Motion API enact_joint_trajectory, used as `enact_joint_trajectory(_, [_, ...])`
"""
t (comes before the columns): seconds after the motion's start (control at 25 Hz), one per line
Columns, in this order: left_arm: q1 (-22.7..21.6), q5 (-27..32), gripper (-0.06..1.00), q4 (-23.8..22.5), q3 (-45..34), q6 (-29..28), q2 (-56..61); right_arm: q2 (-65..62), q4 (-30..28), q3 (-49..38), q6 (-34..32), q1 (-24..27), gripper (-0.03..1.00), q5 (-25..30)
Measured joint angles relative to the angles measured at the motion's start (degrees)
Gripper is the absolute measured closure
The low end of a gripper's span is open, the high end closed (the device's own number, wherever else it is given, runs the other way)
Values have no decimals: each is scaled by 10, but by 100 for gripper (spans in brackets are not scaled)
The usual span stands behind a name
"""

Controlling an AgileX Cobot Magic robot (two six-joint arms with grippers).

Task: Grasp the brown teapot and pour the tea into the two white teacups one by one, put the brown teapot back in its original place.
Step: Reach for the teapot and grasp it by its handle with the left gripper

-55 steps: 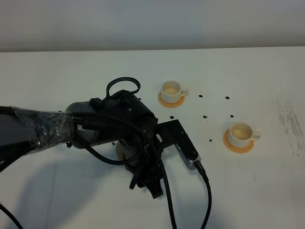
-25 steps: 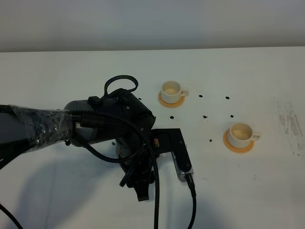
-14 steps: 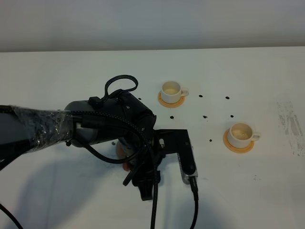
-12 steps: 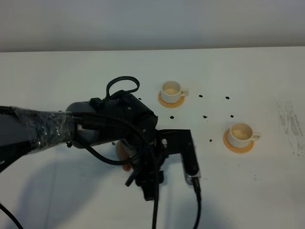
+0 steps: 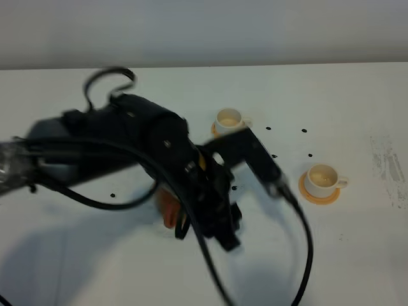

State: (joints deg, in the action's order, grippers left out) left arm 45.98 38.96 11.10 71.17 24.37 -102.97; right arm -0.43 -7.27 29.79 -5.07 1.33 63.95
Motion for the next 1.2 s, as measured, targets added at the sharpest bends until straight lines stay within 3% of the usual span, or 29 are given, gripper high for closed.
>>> enact_joint_trajectory(0.16, [-24,38,43,1,-7,-115,17,0,0,0,0,0,47,0])
enact_joint_trajectory(0.4, [-32,64,48,-34,-45,-176,48,0,0,0,0,0,47,0])
enact_joint_trajectory(0.68, [-38,67,49,-115,-63,-285,68,0,0,0,0,0,47,0])
enact_joint_trajectory(1.2, [-64,51,49,-177,-74,-341,67,0,0,0,0,0,47,0])
